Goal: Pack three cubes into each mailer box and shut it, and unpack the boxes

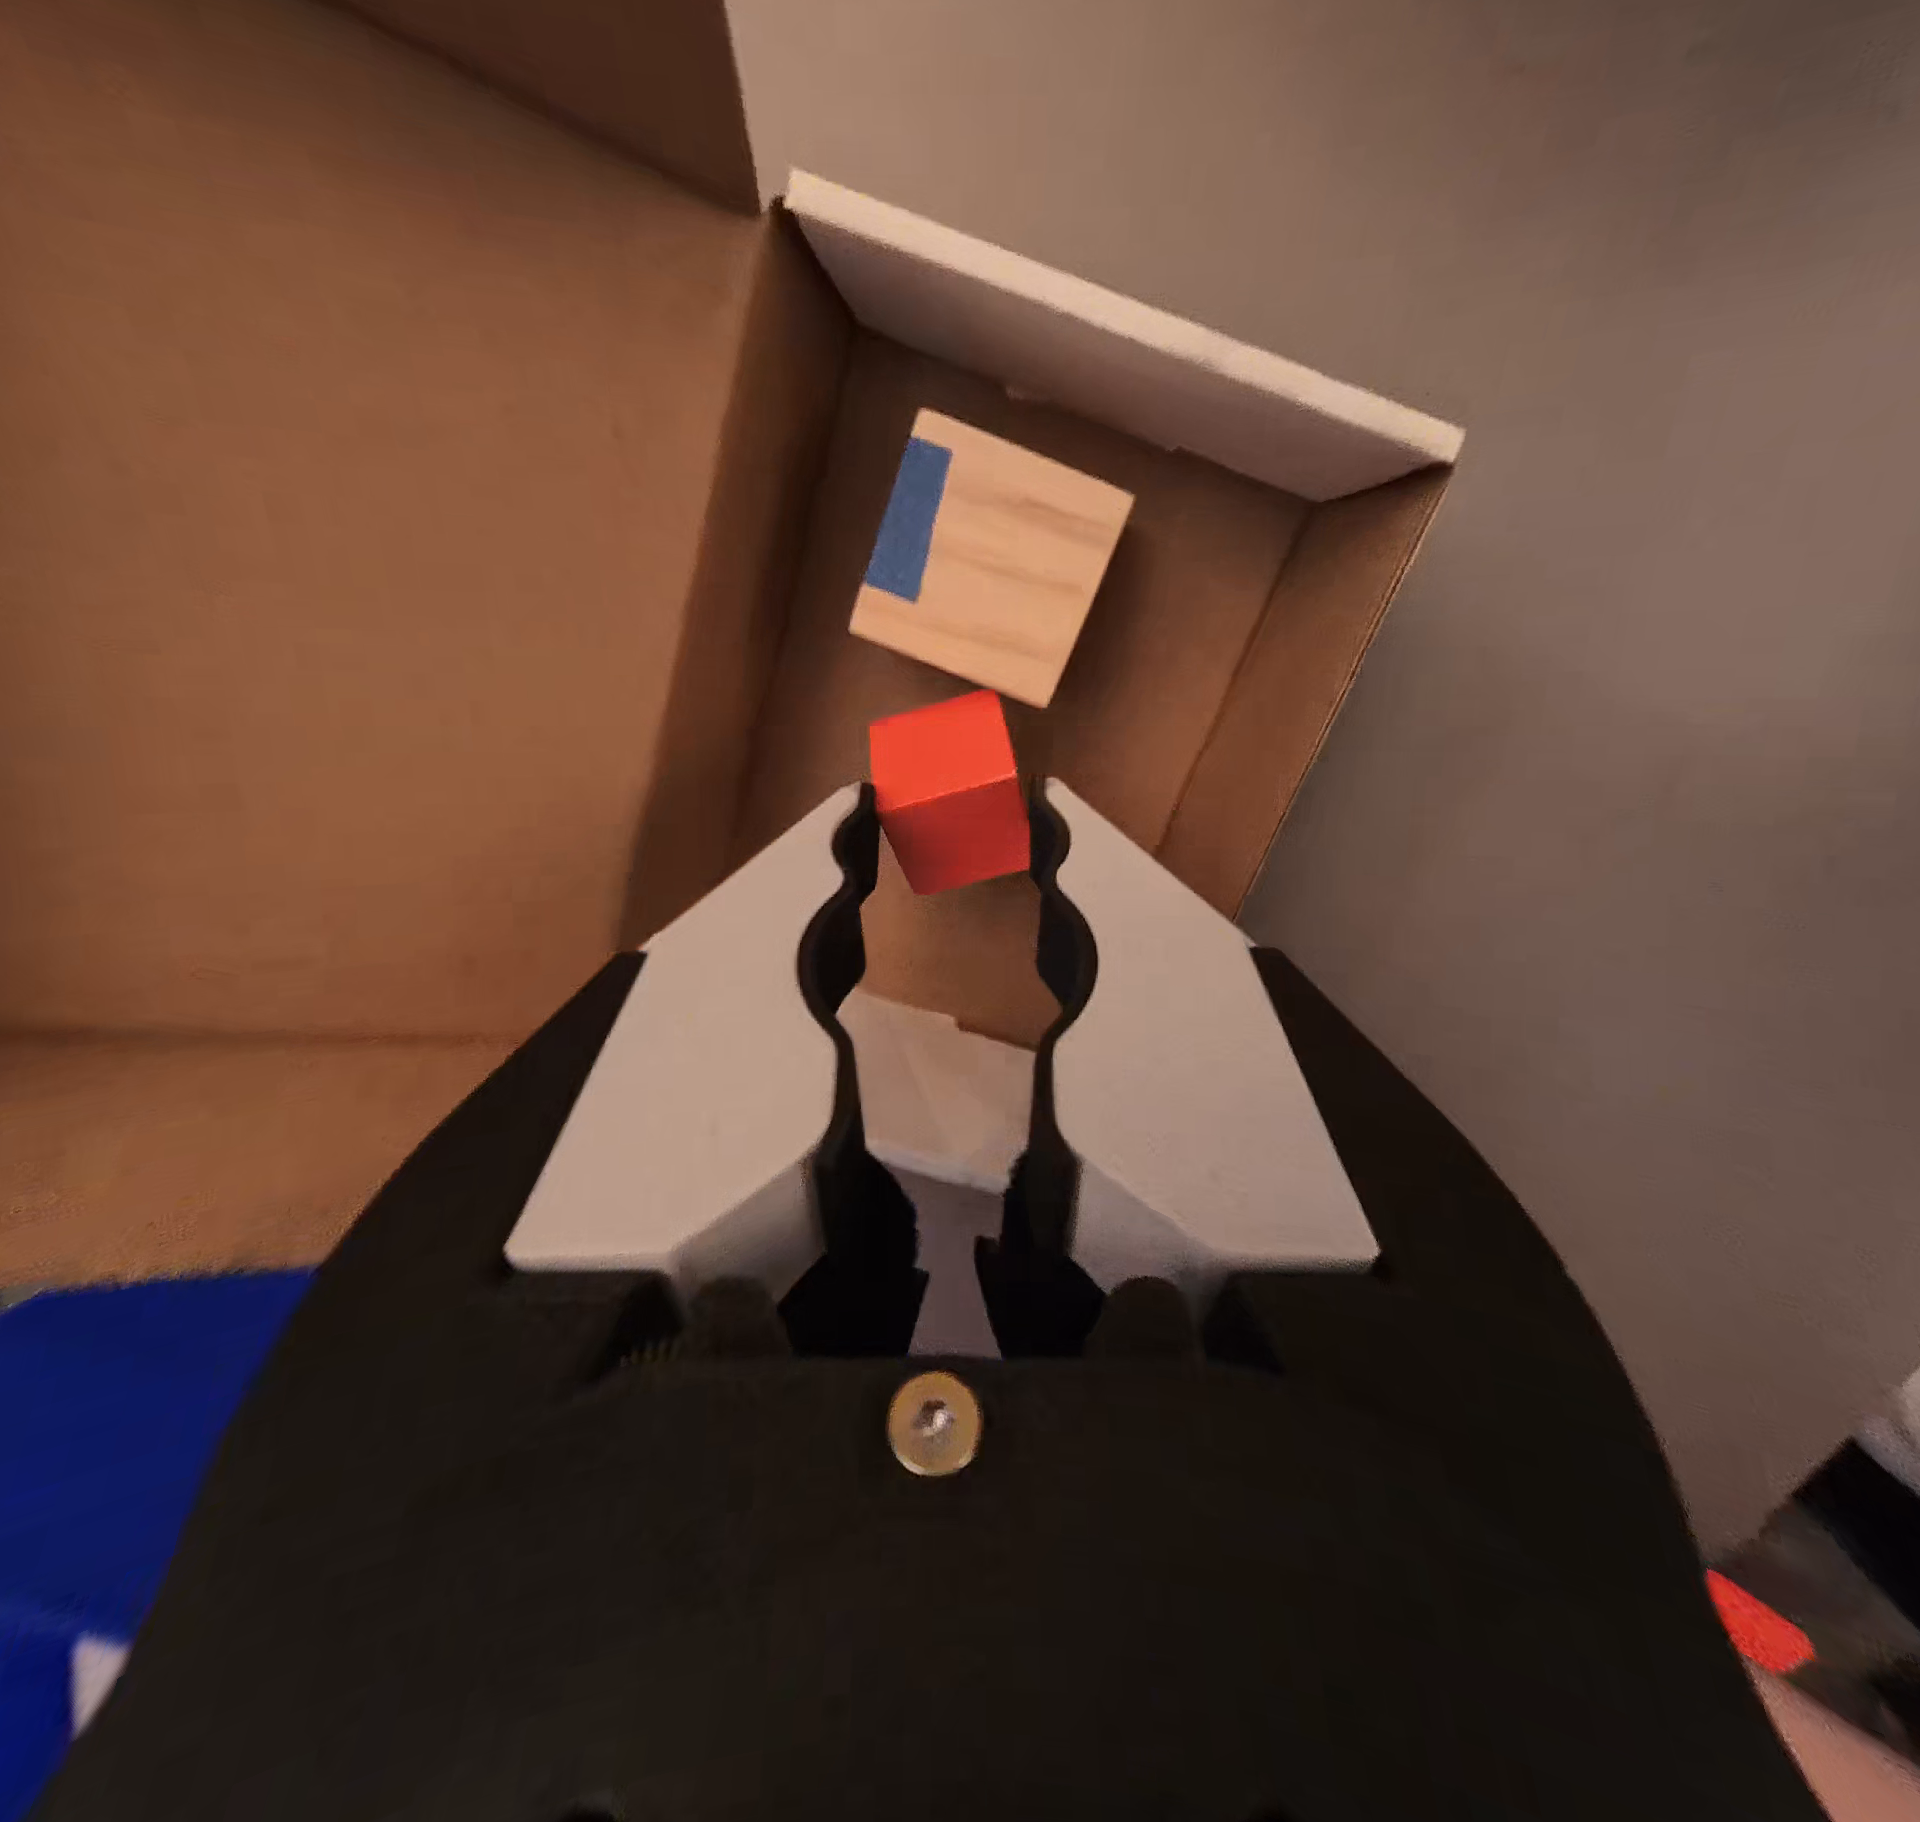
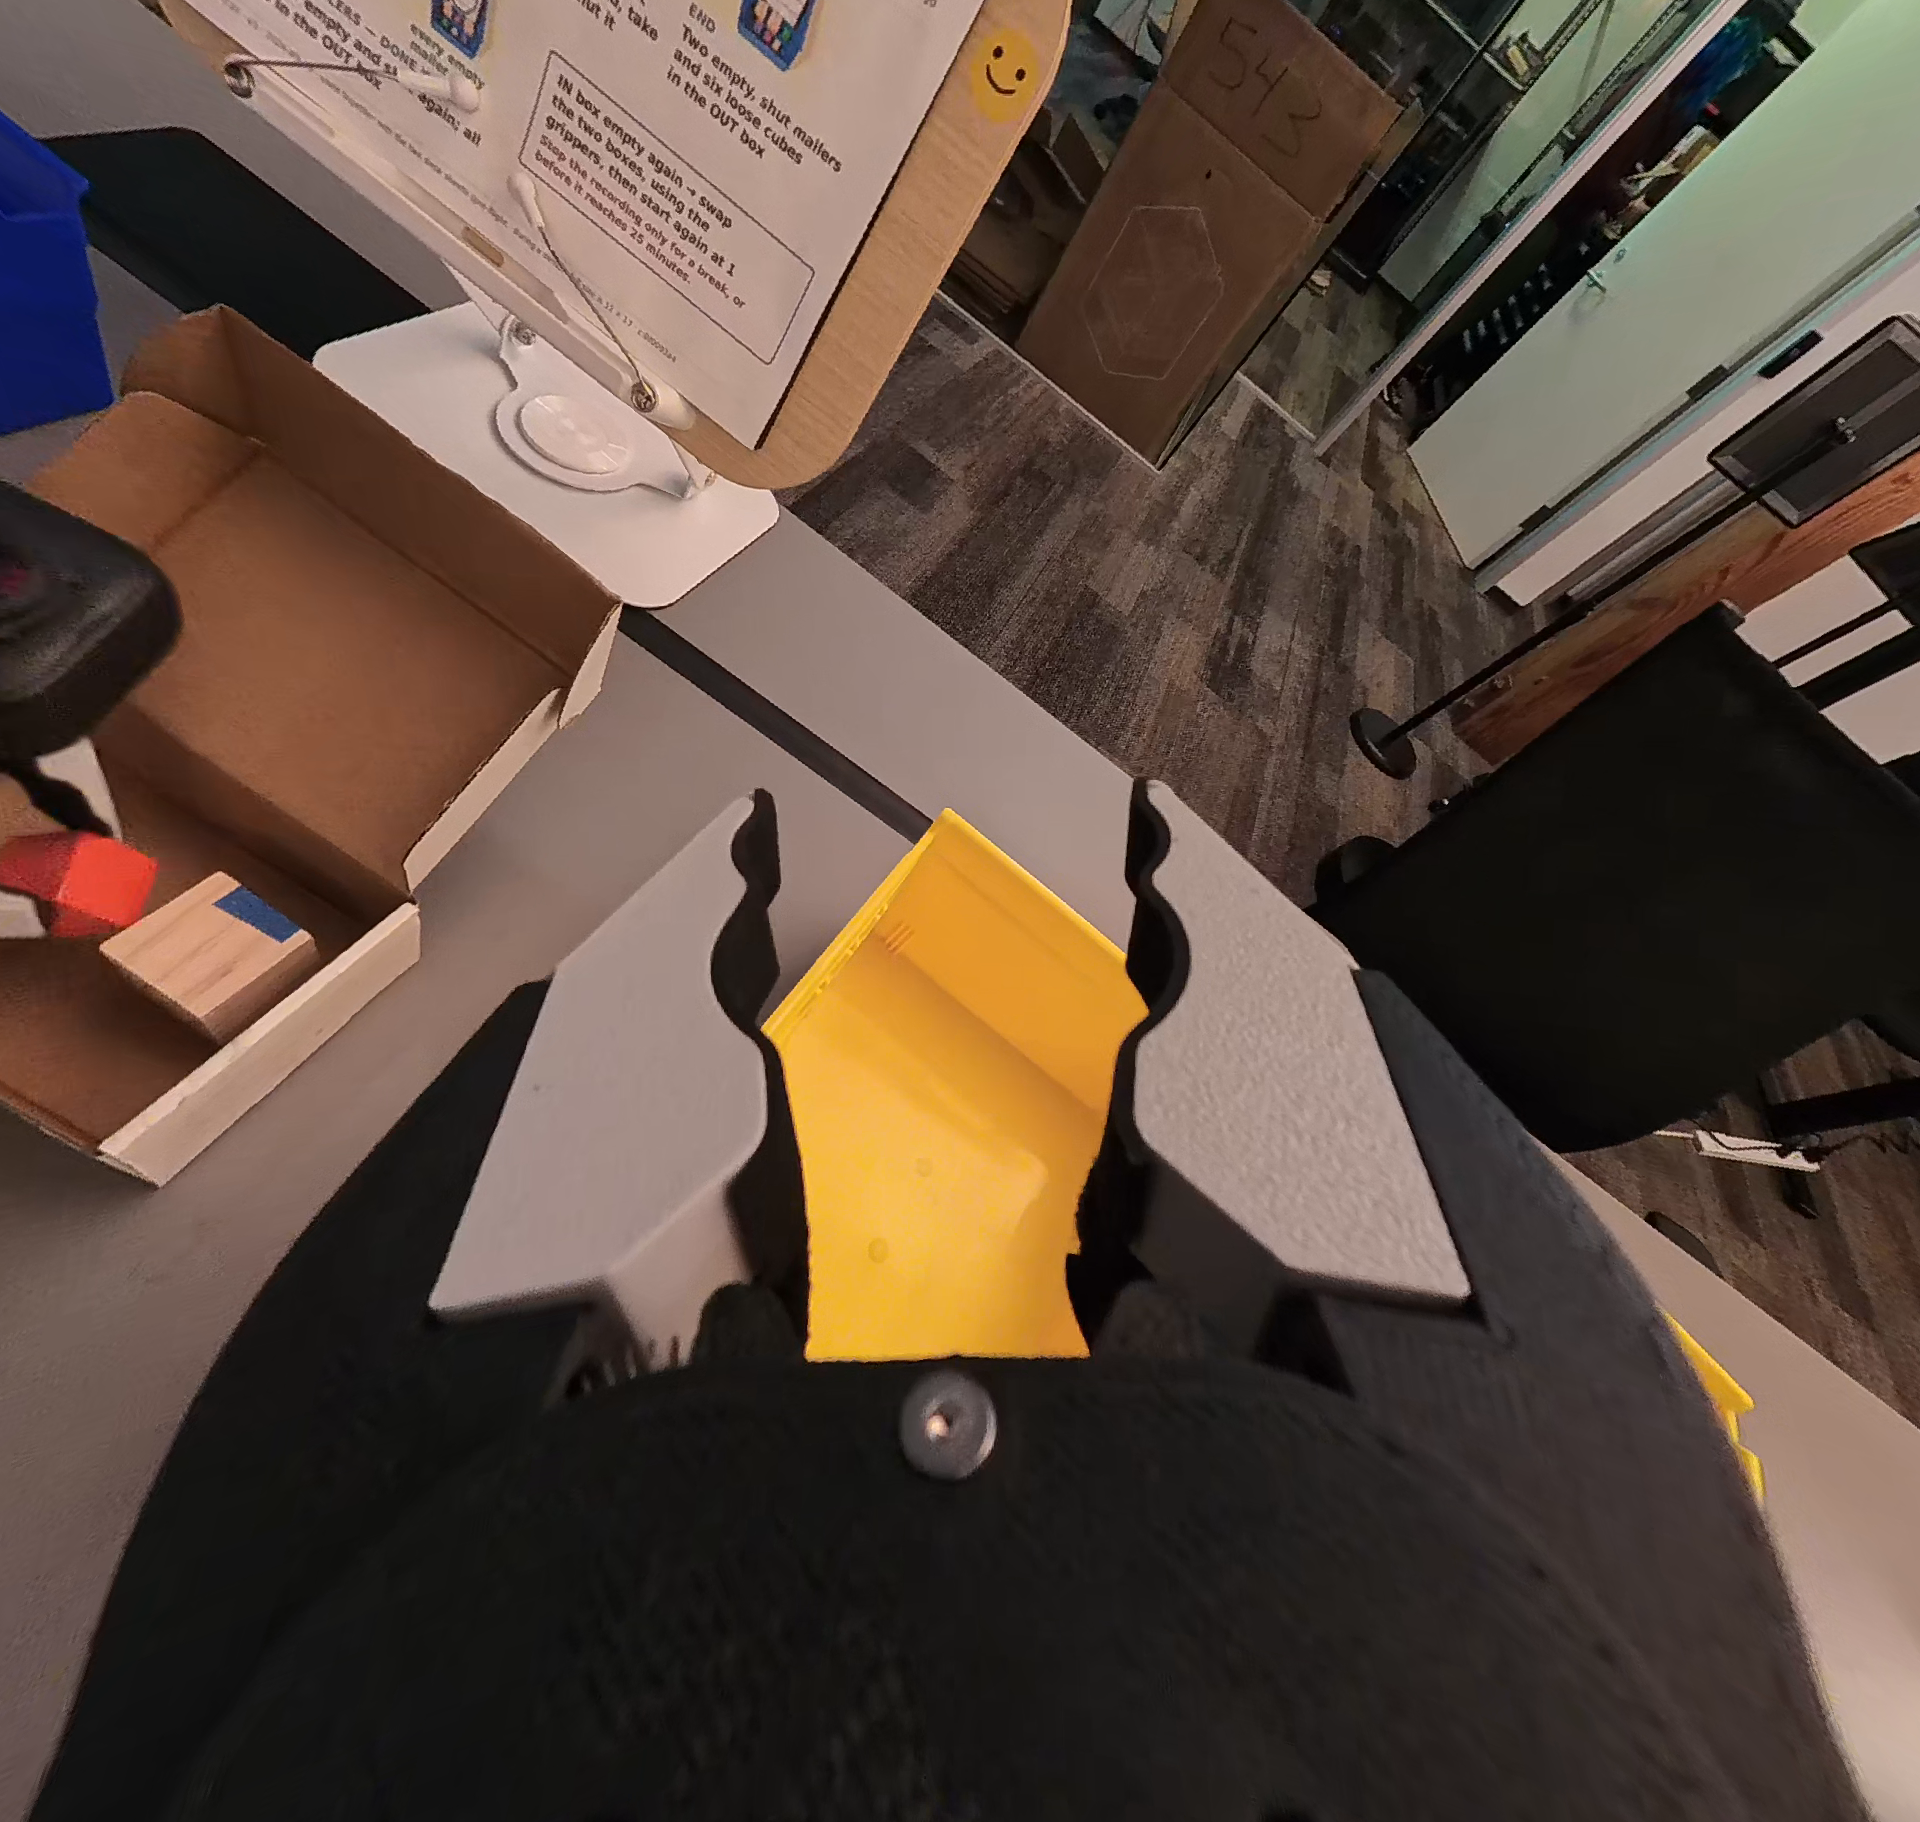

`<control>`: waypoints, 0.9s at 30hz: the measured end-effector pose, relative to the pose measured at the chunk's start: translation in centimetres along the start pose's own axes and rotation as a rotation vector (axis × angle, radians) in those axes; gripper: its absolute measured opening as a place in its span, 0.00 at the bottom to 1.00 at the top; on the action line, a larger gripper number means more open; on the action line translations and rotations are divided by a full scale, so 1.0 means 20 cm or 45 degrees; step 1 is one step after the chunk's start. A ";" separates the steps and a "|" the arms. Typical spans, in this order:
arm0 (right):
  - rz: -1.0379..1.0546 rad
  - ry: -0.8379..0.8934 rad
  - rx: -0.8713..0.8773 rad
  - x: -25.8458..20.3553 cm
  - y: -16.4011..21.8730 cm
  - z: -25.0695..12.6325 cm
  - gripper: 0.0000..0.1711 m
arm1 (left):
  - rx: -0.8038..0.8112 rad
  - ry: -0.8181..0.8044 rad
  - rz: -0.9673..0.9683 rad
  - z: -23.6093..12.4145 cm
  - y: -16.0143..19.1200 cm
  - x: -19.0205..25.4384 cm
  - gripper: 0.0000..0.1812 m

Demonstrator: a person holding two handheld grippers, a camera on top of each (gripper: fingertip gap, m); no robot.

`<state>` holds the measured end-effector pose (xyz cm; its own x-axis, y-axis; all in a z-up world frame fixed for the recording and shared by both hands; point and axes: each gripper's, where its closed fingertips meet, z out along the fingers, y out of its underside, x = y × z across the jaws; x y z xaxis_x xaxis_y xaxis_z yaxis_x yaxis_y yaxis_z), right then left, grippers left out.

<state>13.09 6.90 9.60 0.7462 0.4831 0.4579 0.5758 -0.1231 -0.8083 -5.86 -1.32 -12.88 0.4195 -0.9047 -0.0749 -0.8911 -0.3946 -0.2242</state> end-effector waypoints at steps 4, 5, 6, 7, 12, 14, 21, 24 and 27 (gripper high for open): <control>-0.002 -0.010 -0.005 0.00 0.00 0.00 0.40 | -0.059 -0.009 0.029 0.05 0.03 0.00 0.15; -0.002 -0.012 -0.003 -0.01 0.00 0.00 0.40 | -0.067 -0.018 0.048 0.06 0.03 0.00 0.15; -0.002 -0.013 -0.001 -0.01 0.00 0.00 0.39 | -0.076 -0.020 0.061 0.07 0.03 0.00 0.15; -0.003 -0.014 0.000 -0.01 0.00 0.00 0.39 | -0.087 -0.027 0.069 0.07 0.03 0.00 0.15; -0.014 -0.021 -0.005 -0.02 0.00 0.00 0.40 | -0.140 -0.084 0.121 0.10 0.06 -0.02 0.15; -0.020 -0.024 -0.012 -0.03 0.00 0.01 0.40 | -0.124 -0.090 0.136 0.10 0.04 -0.01 0.15; -0.031 -0.035 -0.028 -0.04 0.01 0.02 0.40 | -0.089 0.007 0.171 0.12 0.03 0.04 0.14; -0.034 -0.039 -0.032 -0.05 0.01 0.03 0.40 | -0.098 -0.031 0.211 0.15 0.03 0.01 0.14; -0.038 -0.041 -0.035 -0.05 0.01 0.03 0.40 | -0.069 -0.013 0.186 0.16 0.01 0.01 0.14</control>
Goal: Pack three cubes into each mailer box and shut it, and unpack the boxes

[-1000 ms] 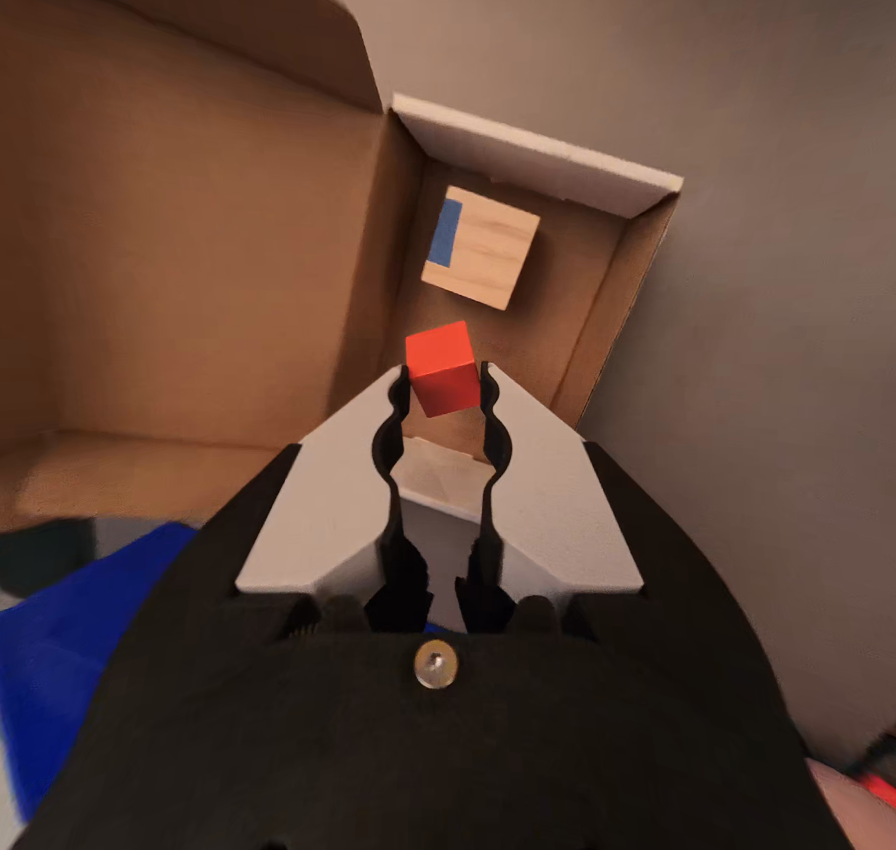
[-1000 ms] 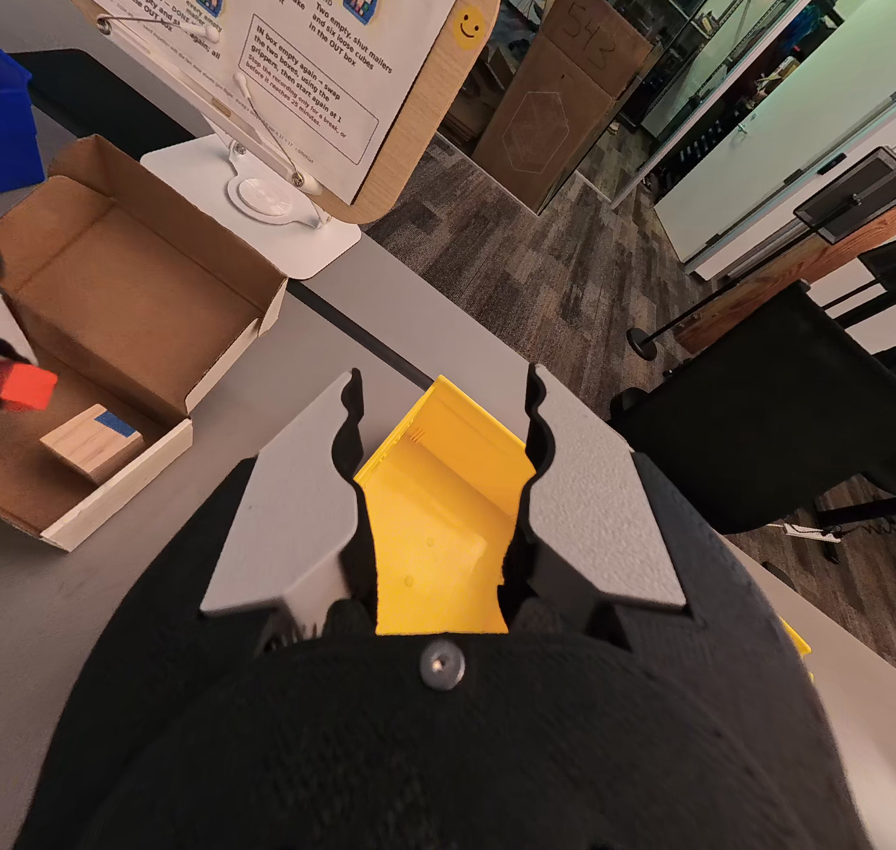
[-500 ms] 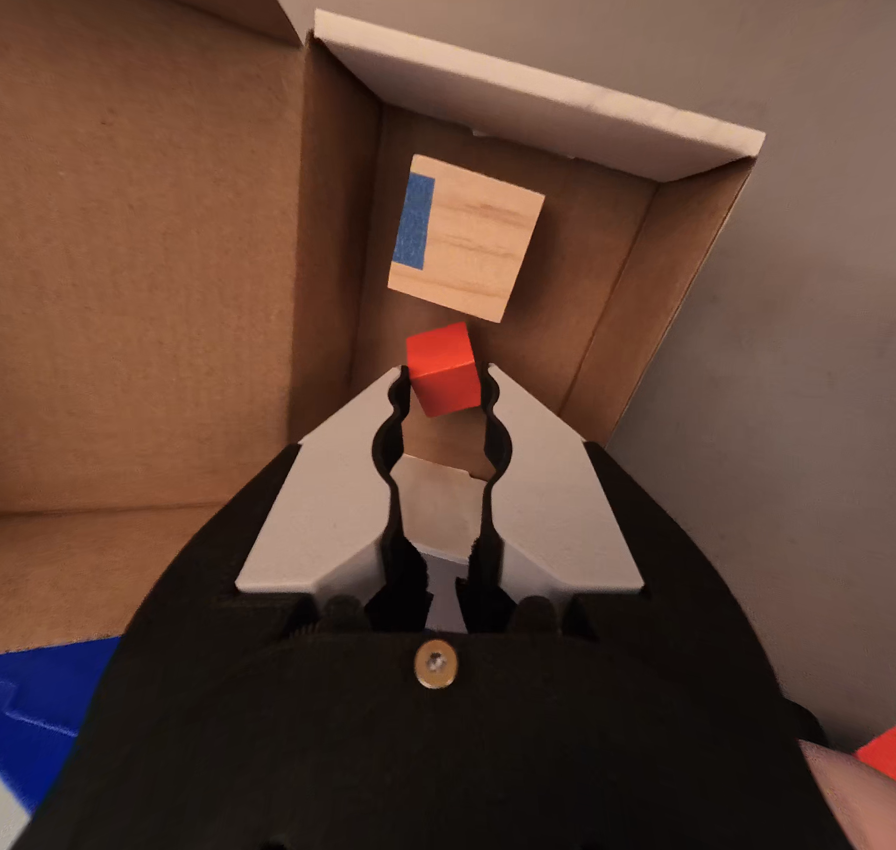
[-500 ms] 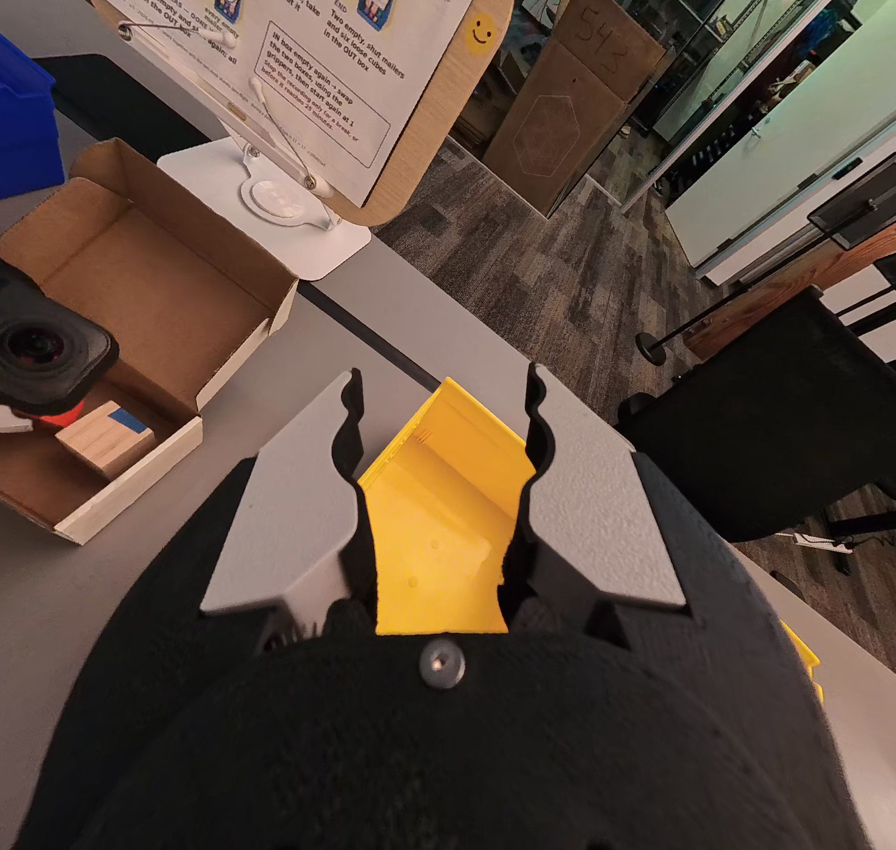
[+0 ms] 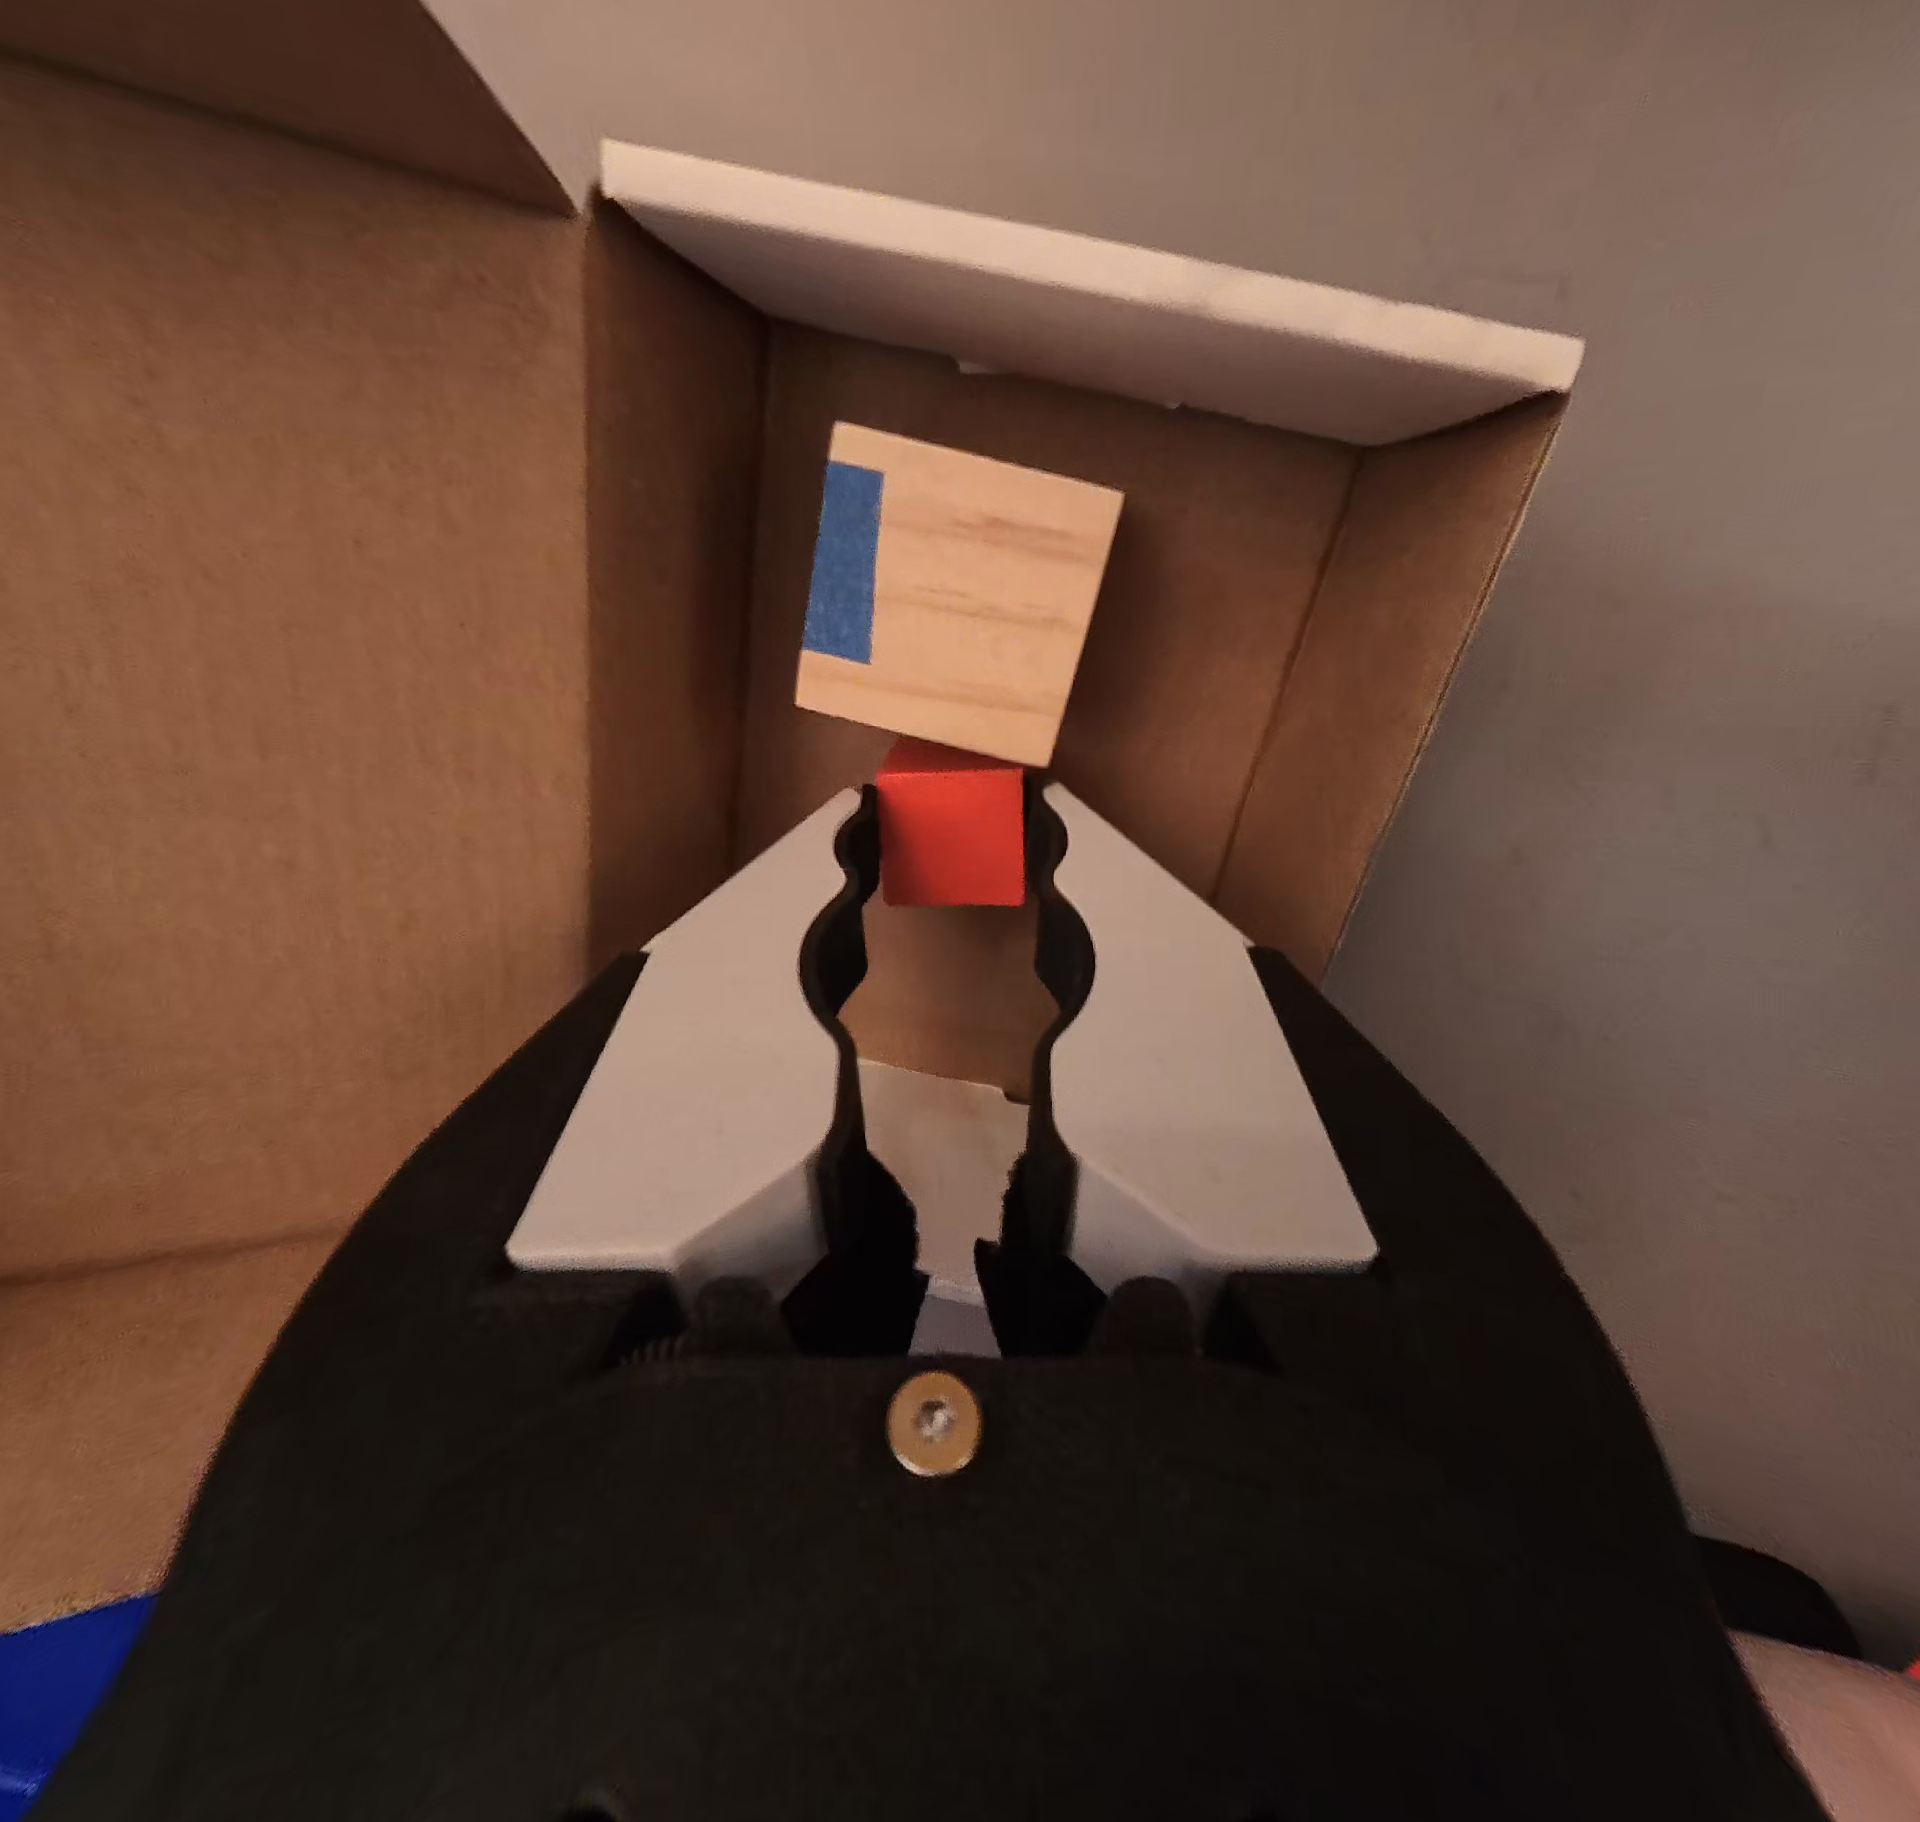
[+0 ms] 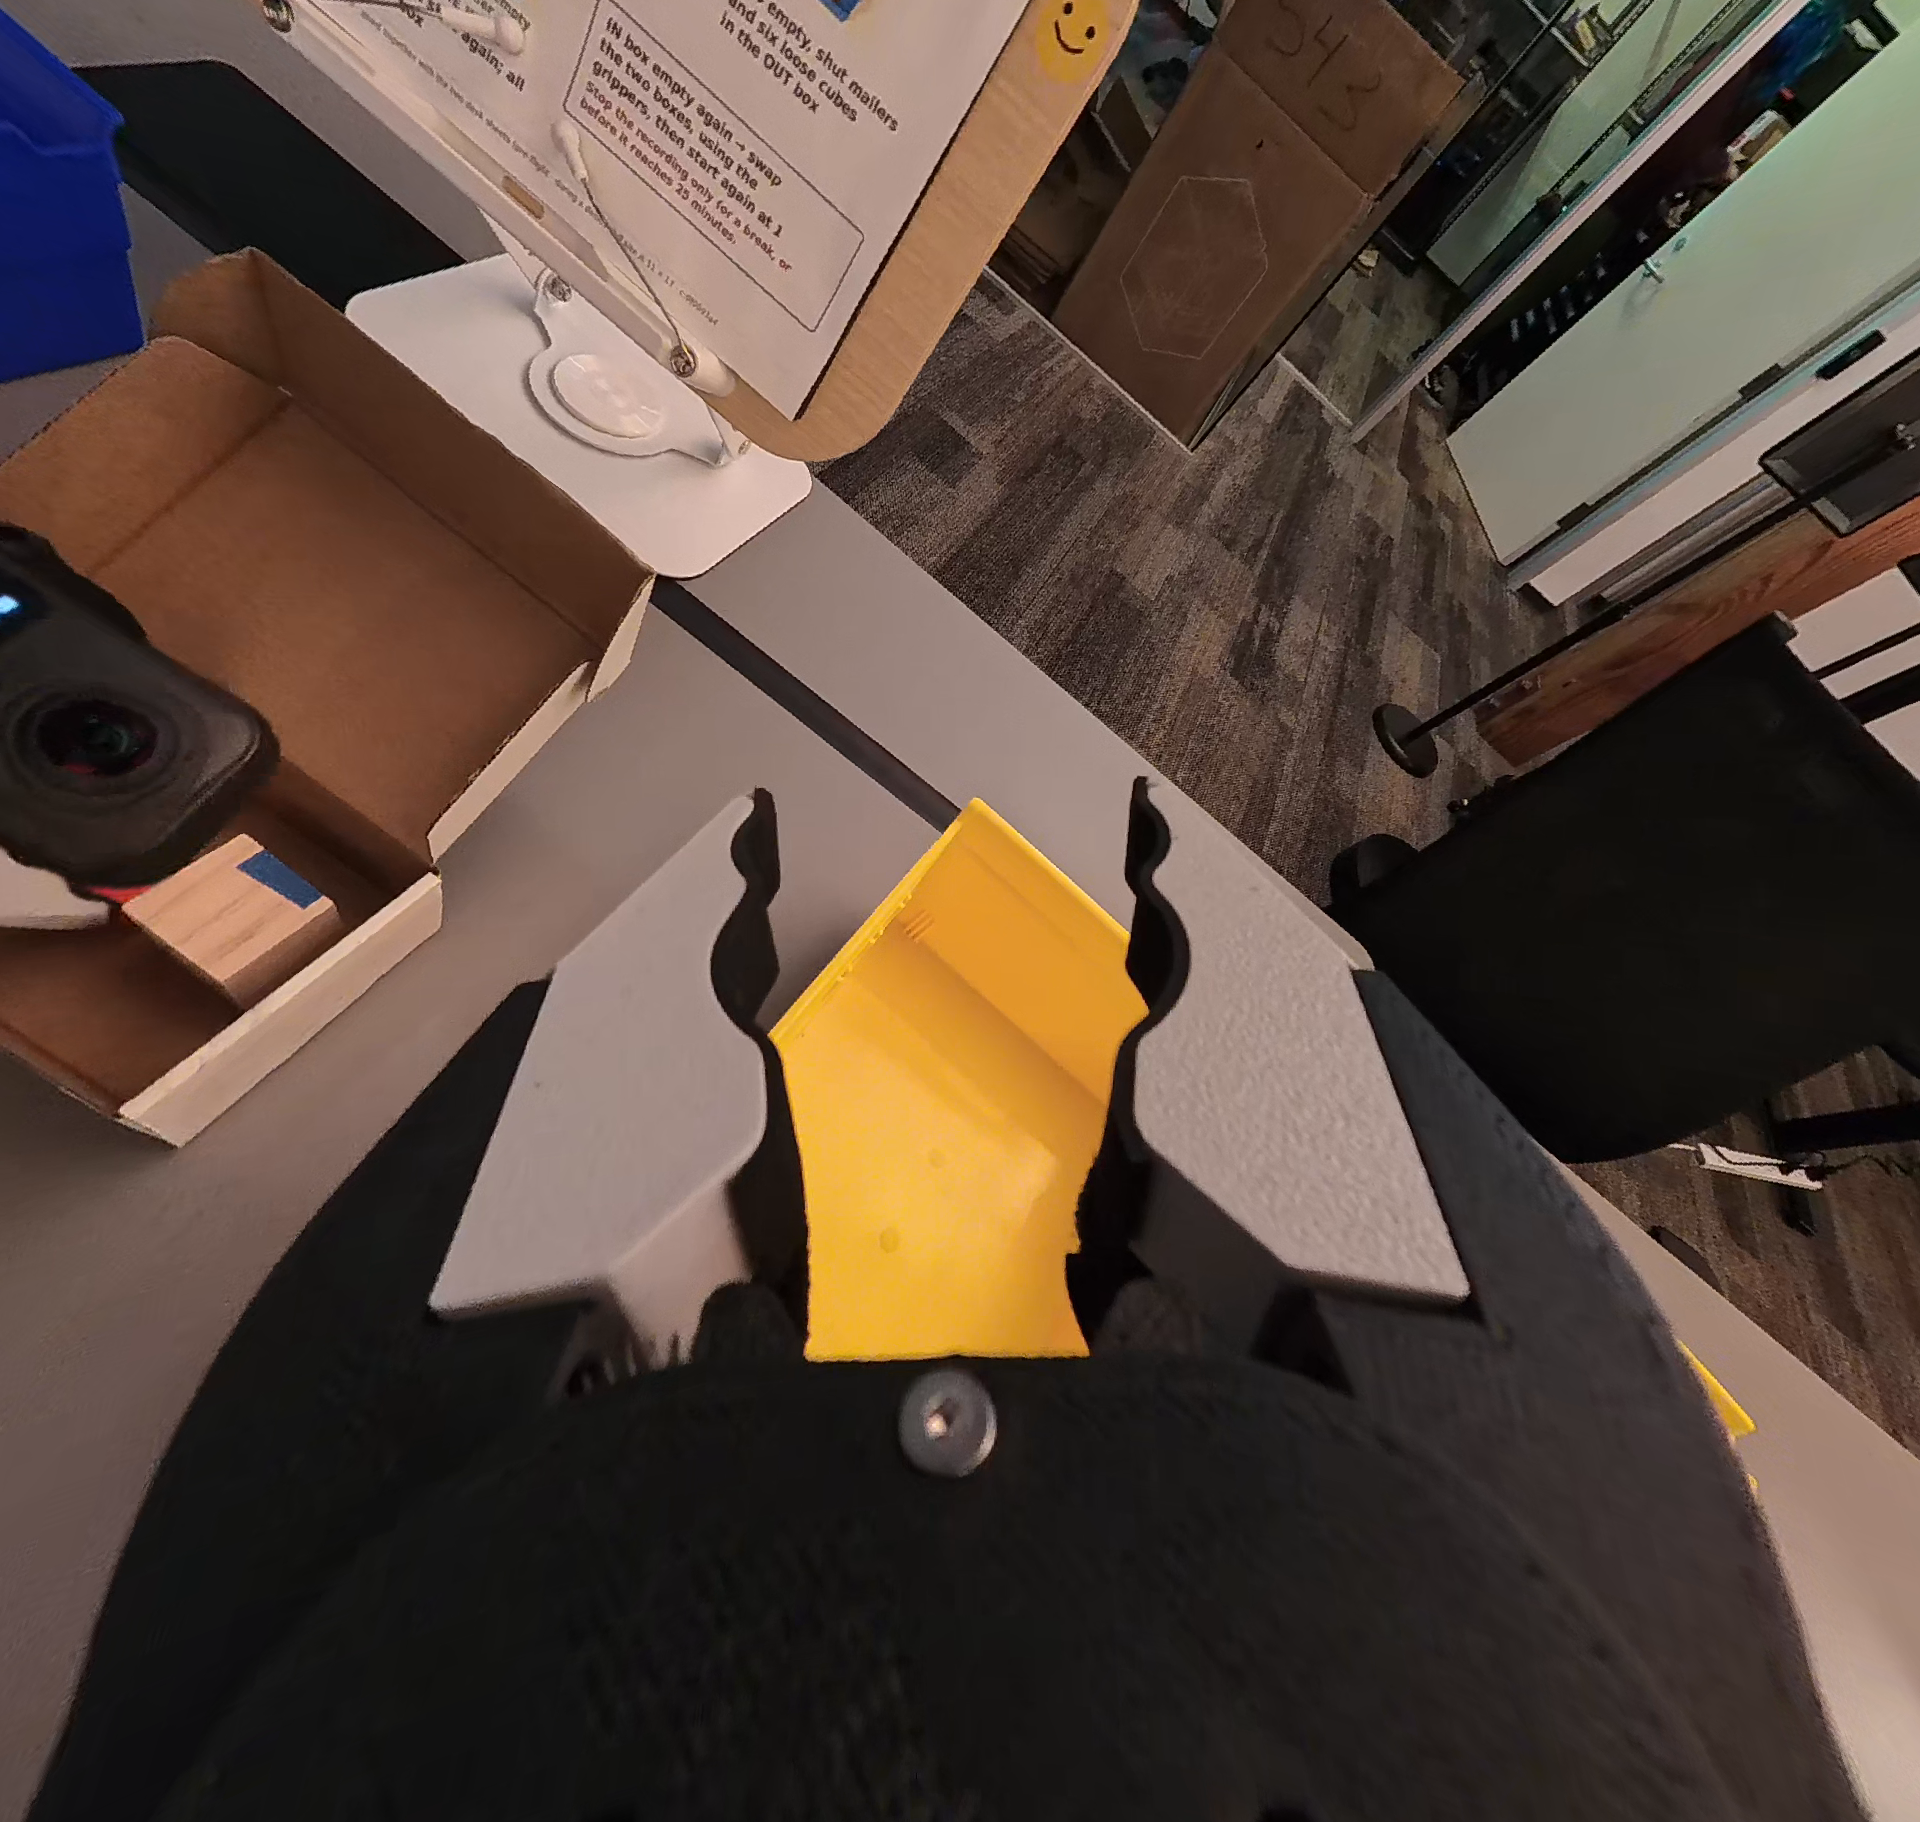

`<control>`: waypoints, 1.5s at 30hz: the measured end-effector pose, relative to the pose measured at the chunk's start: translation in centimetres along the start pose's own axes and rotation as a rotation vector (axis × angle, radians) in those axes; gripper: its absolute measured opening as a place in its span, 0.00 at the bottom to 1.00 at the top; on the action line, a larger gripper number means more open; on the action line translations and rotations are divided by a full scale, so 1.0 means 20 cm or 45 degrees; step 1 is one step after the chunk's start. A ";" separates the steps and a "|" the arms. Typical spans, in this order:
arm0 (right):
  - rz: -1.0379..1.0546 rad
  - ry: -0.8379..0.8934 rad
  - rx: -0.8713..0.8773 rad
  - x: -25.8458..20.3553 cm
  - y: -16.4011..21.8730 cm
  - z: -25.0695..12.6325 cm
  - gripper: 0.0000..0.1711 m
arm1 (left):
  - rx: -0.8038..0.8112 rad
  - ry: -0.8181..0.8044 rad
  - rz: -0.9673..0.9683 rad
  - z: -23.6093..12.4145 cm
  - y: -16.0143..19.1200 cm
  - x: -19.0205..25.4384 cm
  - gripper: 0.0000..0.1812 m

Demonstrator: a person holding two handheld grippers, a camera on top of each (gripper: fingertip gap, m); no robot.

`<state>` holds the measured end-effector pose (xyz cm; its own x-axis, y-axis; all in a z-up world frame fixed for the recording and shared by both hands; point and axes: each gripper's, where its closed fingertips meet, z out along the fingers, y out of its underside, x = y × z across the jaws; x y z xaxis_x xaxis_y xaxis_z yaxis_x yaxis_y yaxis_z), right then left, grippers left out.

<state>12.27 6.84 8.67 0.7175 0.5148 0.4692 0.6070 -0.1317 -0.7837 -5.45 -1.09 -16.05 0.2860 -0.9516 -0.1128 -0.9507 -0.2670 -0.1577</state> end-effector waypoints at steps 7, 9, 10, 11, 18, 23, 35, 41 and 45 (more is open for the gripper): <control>0.003 -0.001 -0.004 0.01 0.01 0.00 0.40 | 0.040 0.003 -0.044 -0.04 0.00 -0.02 0.23; 0.003 -0.002 -0.002 0.01 0.01 0.00 0.40 | 0.116 0.070 -0.120 -0.13 0.01 -0.02 0.23; 0.003 -0.002 -0.003 0.01 0.01 0.00 0.40 | 0.175 0.082 -0.163 -0.20 0.01 -0.04 0.24; 0.002 -0.002 -0.003 0.01 0.01 -0.01 0.40 | 0.234 0.074 -0.209 -0.29 0.03 -0.07 0.25; -0.010 -0.010 -0.022 0.00 0.02 0.01 0.40 | 0.120 -0.253 -0.740 -0.74 0.85 -0.24 0.38; -0.040 -0.019 -0.059 -0.04 0.03 0.04 0.39 | -0.053 -0.088 -1.391 -0.67 1.38 -0.17 0.38; -0.088 -0.010 -0.111 -0.06 0.06 0.07 0.39 | -0.264 0.209 -1.770 -0.35 1.62 -0.19 0.33; -0.100 -0.017 -0.124 -0.07 0.07 0.08 0.39 | -0.261 0.286 -1.807 -0.29 1.60 -0.19 0.23; -0.111 -0.020 -0.134 -0.08 0.07 0.09 0.39 | -0.233 0.316 -1.846 -0.27 1.58 -0.21 0.19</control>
